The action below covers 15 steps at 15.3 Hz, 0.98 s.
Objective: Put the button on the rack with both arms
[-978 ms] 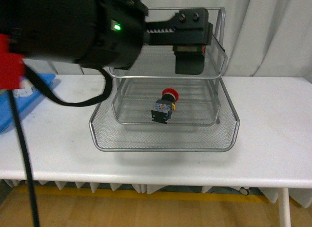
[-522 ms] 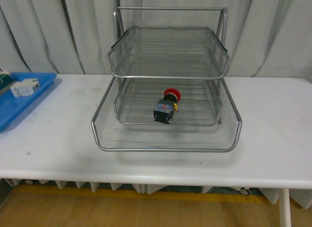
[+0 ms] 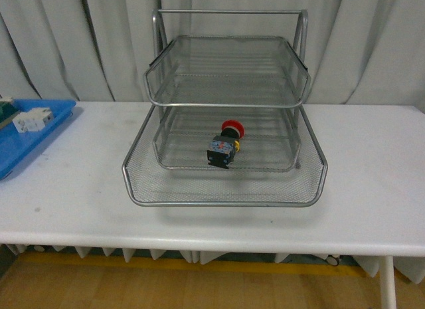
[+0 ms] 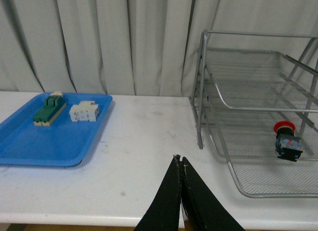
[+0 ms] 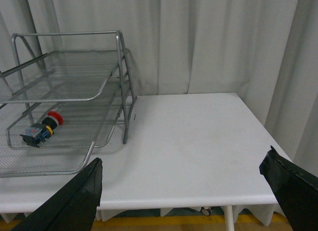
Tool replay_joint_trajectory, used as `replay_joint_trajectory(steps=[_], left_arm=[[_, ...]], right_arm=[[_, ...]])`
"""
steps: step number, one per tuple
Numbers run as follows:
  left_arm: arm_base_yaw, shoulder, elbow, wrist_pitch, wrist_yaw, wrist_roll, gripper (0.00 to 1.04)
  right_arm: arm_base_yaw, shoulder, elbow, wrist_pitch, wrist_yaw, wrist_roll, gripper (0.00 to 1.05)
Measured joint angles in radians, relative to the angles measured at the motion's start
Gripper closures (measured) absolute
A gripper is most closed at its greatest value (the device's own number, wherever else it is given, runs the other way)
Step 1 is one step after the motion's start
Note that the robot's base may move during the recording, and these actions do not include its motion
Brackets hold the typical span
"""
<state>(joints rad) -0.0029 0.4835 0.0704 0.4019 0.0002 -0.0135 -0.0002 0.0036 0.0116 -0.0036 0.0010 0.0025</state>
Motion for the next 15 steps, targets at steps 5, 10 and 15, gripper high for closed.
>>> replay_joint_trajectory(steps=[5, 10, 15], left_arm=[[0.0, -0.105, -0.03, -0.074, 0.0, 0.0, 1.03], [0.0, -0.221, -0.061, -0.133, 0.0, 0.0, 1.03], [0.0, -0.303, -0.061, -0.219, 0.0, 0.0, 1.03]], right_arm=[[0.0, 0.0, 0.0, 0.0, 0.0, 0.0, 0.06], [0.0, 0.0, 0.0, 0.0, 0.0, 0.0, 0.06], [0.0, 0.0, 0.0, 0.0, 0.0, 0.0, 0.06]])
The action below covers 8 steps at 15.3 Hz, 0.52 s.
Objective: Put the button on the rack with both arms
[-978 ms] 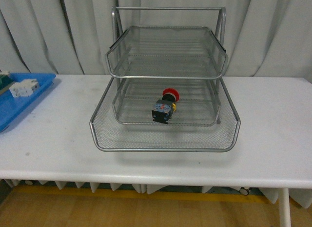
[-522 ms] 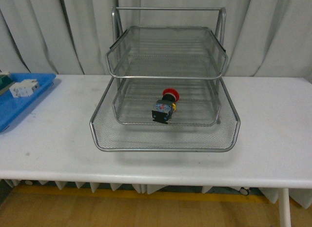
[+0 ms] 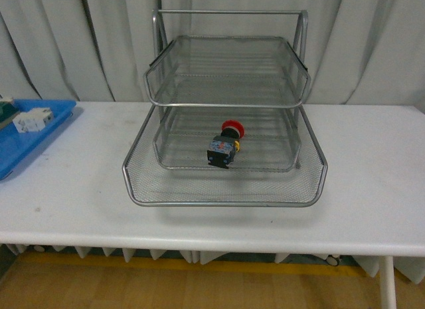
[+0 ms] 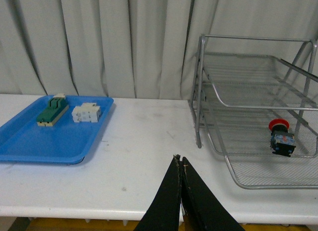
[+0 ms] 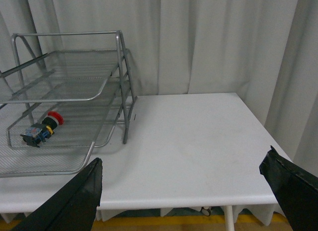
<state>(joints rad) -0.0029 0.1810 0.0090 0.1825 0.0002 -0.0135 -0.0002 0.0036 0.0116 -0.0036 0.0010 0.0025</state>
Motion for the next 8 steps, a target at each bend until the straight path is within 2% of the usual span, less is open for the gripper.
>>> replay_joint_trajectory(steps=[1, 2, 3, 8], left_arm=[[0.0, -0.012, 0.0, -0.012, 0.0, 0.0, 1.03], [0.0, -0.105, 0.0, -0.159, 0.001, 0.0, 1.03], [0.0, -0.172, 0.0, -0.186, 0.0, 0.0, 1.03], [0.0, -0.172, 0.0, -0.186, 0.0, 0.0, 1.03]], right_arm=[[0.0, 0.0, 0.0, 0.0, 0.0, 0.0, 0.06], [0.0, 0.0, 0.0, 0.0, 0.0, 0.0, 0.06], [0.0, 0.0, 0.0, 0.0, 0.0, 0.0, 0.06], [0.0, 0.0, 0.0, 0.001, 0.0, 0.0, 0.06]])
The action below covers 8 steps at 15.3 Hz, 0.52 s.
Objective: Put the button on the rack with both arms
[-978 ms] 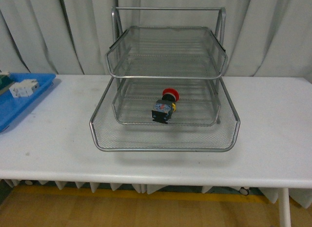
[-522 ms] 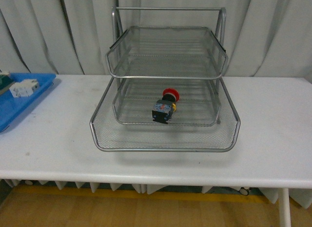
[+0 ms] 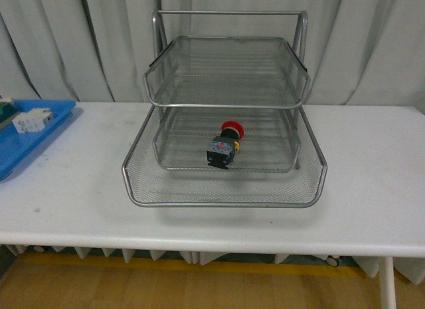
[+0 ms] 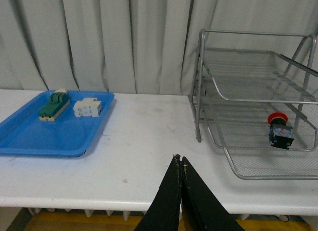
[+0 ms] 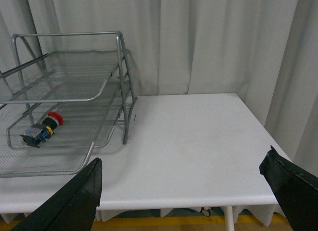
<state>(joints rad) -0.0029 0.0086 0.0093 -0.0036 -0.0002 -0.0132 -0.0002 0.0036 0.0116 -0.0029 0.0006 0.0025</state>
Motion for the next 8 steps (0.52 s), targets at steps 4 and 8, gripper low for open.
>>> replay_joint_trajectory(steps=[4, 8], left_arm=[[0.0, 0.0, 0.0, 0.0, 0.0, 0.0, 0.85], [0.0, 0.0, 0.0, 0.0, 0.0, 0.0, 0.47]], right_arm=[[0.0, 0.0, 0.0, -0.001, 0.0, 0.0, 0.06], [-0.071, 0.217, 0.018, 0.332, -0.05, -0.138, 0.06]])
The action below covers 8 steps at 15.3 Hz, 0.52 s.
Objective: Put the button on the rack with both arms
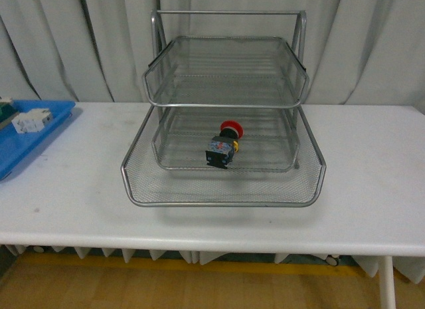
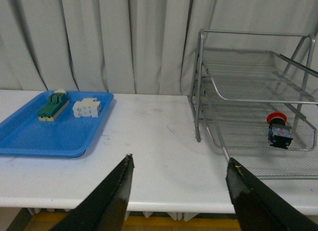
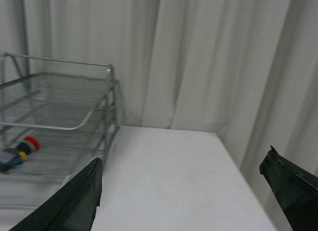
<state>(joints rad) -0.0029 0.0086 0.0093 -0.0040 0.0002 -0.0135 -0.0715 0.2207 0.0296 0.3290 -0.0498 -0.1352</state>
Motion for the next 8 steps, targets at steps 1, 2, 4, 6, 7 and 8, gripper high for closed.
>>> replay_joint_trajectory(steps=[1, 2, 4, 6, 7, 8], left_arm=[[0.0, 0.0, 0.0, 0.0, 0.0, 0.0, 0.38], [0.0, 0.0, 0.0, 0.0, 0.0, 0.0, 0.29], [0.0, 0.0, 0.0, 0.0, 0.0, 0.002, 0.05], [0.0, 0.0, 0.0, 0.0, 0.0, 0.003, 0.07], [0.0, 0.0, 0.0, 0.0, 0.0, 0.003, 0.07], [0.0, 0.0, 0.0, 0.0, 0.0, 0.003, 0.07]], right_arm=[[-0.018, 0.174, 0.024, 0.154, -0.006, -0.022, 0.06], [-0.011, 0.353, 0.068, 0.301, -0.007, -0.023, 0.06], [0.095, 0.842, 0.352, 0.471, -0.039, 0.061, 0.06], [0.19, 1.115, 0.547, 0.28, -0.073, 0.157, 0.13], [0.23, 1.199, 0.614, 0.195, -0.082, 0.187, 0.22], [0.251, 1.234, 0.653, 0.138, -0.101, 0.204, 0.27]])
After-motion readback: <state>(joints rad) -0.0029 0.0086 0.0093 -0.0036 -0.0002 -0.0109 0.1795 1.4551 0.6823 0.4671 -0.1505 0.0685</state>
